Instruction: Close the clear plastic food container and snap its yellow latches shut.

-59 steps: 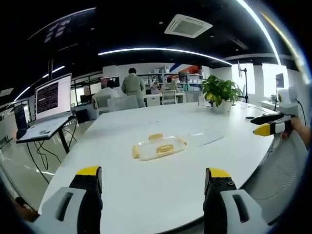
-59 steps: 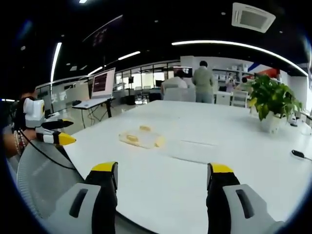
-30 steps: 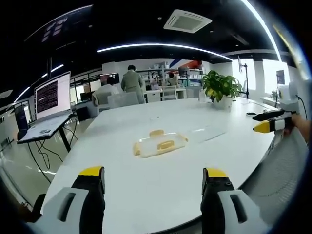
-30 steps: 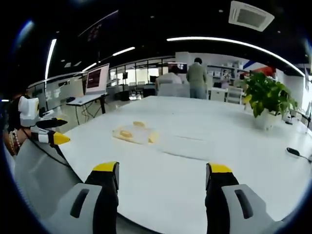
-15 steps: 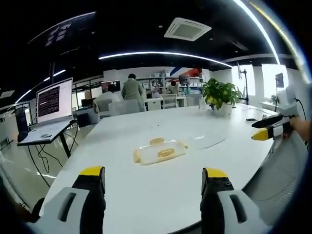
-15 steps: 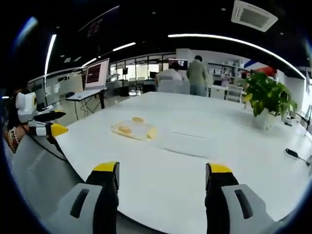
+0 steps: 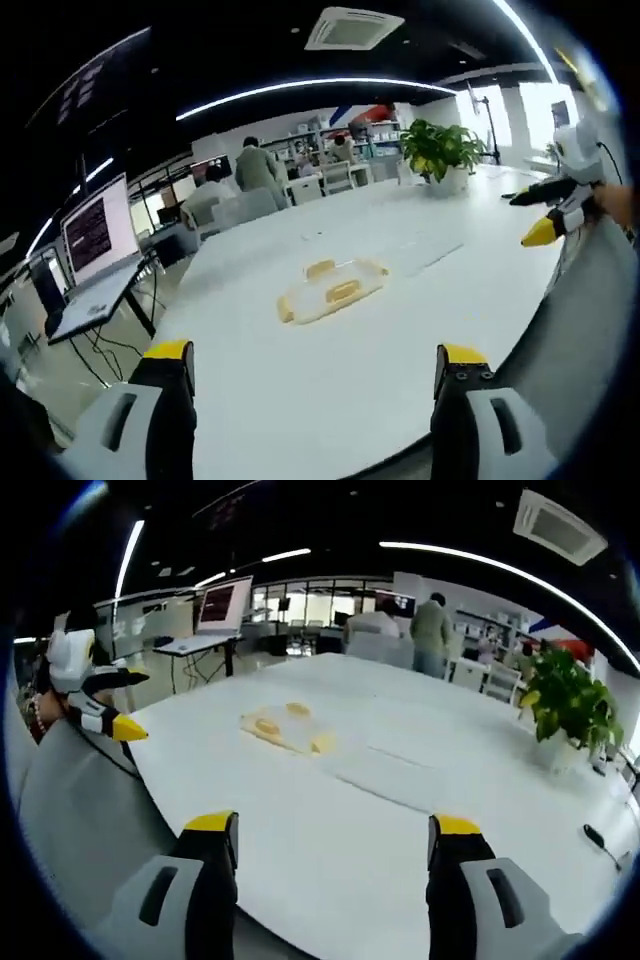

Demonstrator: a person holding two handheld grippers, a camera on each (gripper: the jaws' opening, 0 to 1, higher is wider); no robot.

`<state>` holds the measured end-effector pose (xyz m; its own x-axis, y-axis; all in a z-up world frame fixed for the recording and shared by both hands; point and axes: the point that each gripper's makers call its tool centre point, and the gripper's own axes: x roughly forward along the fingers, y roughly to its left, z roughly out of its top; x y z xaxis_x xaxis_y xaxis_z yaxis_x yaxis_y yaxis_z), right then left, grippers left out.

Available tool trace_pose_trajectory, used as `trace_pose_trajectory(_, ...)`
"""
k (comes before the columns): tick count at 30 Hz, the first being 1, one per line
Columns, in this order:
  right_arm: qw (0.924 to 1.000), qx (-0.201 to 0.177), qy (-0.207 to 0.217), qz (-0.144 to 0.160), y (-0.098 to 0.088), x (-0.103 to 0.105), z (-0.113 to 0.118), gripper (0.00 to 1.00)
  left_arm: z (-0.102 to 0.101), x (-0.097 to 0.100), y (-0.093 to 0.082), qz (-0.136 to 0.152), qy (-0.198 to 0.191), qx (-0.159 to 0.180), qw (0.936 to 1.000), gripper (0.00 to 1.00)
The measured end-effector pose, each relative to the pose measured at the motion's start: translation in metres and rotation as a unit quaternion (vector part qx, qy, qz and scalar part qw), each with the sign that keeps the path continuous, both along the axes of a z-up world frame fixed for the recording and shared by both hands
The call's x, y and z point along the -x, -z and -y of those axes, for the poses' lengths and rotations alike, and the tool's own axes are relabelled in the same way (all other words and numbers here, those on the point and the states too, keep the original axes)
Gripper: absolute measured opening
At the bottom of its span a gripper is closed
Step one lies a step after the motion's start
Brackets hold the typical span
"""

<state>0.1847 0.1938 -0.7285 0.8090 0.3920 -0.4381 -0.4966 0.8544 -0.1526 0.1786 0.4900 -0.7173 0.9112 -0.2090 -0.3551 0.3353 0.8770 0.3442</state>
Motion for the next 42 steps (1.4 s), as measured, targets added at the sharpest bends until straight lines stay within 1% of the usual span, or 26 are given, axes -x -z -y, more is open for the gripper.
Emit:
trace_pose_trajectory(1,1.0,-0.007,-0.004,0.002,-0.004,-0.006,-0.001,0.76,-0.002,-0.006,-0.004,0.013,0.005,-0.024,0.9996,0.99)
trace_pose_trajectory(3,0.9999,-0.003,-0.012,0.006,-0.01,-0.018,-0.002,0.76,-0.007,-0.015,-0.003,0.009,0.013,-0.045,0.9988,0.99)
trace_pose_trajectory(7,0.9982,0.041,-0.037,0.024,-0.016,-0.042,-0.004,0.76,-0.019,-0.034,-0.002,-0.003,0.023,-0.048,0.9986,0.99)
trace_pose_trajectory(8,0.998,0.042,-0.041,0.024,-0.017,-0.047,-0.006,0.76,-0.02,-0.037,0.0,-0.009,0.03,-0.05,0.9983,0.99)
trace_pose_trajectory(10,0.9969,0.05,-0.057,0.023,-0.017,-0.057,-0.012,0.76,-0.024,-0.041,0.006,-0.026,0.045,-0.067,0.9964,0.99)
trace_pose_trajectory(11,0.9956,0.061,-0.067,0.024,-0.017,-0.06,-0.015,0.76,-0.029,-0.044,0.006,-0.028,0.042,-0.075,0.9959,0.99)
trace_pose_trajectory(12,0.9927,0.083,-0.082,0.03,-0.017,-0.065,-0.017,0.76,-0.035,-0.048,0.006,-0.026,0.045,-0.086,0.9949,0.99)
trace_pose_trajectory(13,0.9918,0.089,-0.087,0.032,-0.017,-0.067,-0.019,0.76,-0.036,-0.051,0.004,-0.019,0.05,-0.089,0.9946,0.99)
trace_pose_trajectory(14,0.9884,0.106,-0.102,0.04,-0.018,-0.072,-0.022,0.76,-0.04,-0.057,0.003,-0.014,0.05,-0.093,0.9943,0.99)
trace_pose_trajectory(15,0.9863,0.114,-0.112,0.04,-0.017,-0.075,-0.024,0.76,-0.042,-0.06,0.004,-0.018,0.053,-0.097,0.9937,0.99)
trace_pose_trajectory(17,0.9838,0.123,-0.125,0.037,-0.016,-0.085,-0.027,0.76,-0.051,-0.071,0.011,-0.041,0.054,-0.113,0.9912,0.99)
trace_pose_trajectory(19,0.9812,0.131,-0.135,0.042,-0.018,-0.097,-0.032,0.76,-0.06,-0.086,0.012,-0.045,0.051,-0.137,0.9882,0.99)
trace_pose_trajectory(21,0.9756,0.154,-0.149,0.045,-0.017,-0.11,-0.037,0.75,-0.061,-0.104,0.005,-0.026,0.073,-0.161,0.9838,0.99)
trace_pose_trajectory(23,0.968,0.18,-0.168,0.051,-0.016,-0.121,-0.044,0.75,-0.062,-0.12,0.001,-0.023,0.081,-0.169,0.9821,0.99)
trace_pose_trajectory(24,0.9659,0.185,-0.173,0.052,-0.015,-0.125,-0.047,0.75,-0.062,-0.127,0.0,-0.022,0.085,-0.173,0.9811,0.99)
trace_pose_trajectory(26,0.9582,0.204,-0.193,0.056,-0.012,-0.134,-0.055,0.74,-0.061,-0.145,-0.003,-0.016,0.092,-0.184,0.9785,0.99)
trace_pose_trajectory(27,0.9529,0.216,-0.206,0.055,-0.009,-0.139,-0.06,0.74,-0.058,-0.154,-0.004,-0.013,0.107,-0.194,0.975,0.99)
trace_pose_trajectory(29,0.945,0.233,-0.223,0.053,-0.005,-0.148,-0.066,0.72,-0.052,-0.164,0.003,-0.029,0.13,-0.211,0.9684,0.99)
trace_pose_trajectory(31,0.9427,0.237,-0.228,0.056,-0.004,-0.156,-0.07,0.72,-0.048,-0.181,0.007,-0.02,0.14,-0.225,0.9641,0.99)
trace_pose_trajectory(32,0.9405,0.24,-0.233,0.058,-0.003,-0.16,-0.073,0.72,-0.045,-0.187,0.013,-0.019,0.159,-0.244,0.9564,0.99)
trace_pose_trajectory(33,0.9363,0.247,-0.242,0.062,-0.002,-0.167,-0.076,0.71,-0.045,-0.191,0.021,-0.03,0.169,-0.264,0.949,0.99)
trace_pose_trajectory(35,0.9305,0.258,-0.253,0.062,0.001,-0.175,-0.08,0.71,-0.041,-0.203,0.036,-0.04,0.185,-0.279,0.9413,0.99)
trace_pose_trajectory(36,0.9274,0.265,-0.259,0.055,0.005,-0.18,-0.083,0.71,-0.039,-0.208,0.043,-0.049,0.192,-0.283,0.9383,0.99)
trace_pose_trajectory(38,0.9222,0.267,-0.275,0.052,0.01,-0.187,-0.09,0.7,-0.034,-0.217,0.053,-0.061,0.201,-0.276,0.9379,0.99)
trace_pose_trajectory(40,0.9196,0.271,-0.281,0.045,0.015,-0.192,-0.094,0.7,-0.031,-0.223,0.059,-0.073,0.207,-0.267,0.9384,0.99)
trace_pose_trajectory(42,0.9138,0.279,-0.293,0.033,0.025,-0.2,-0.099,0.69,-0.028,-0.23,0.063,-0.078,0.214,-0.268,0.936,0.99)
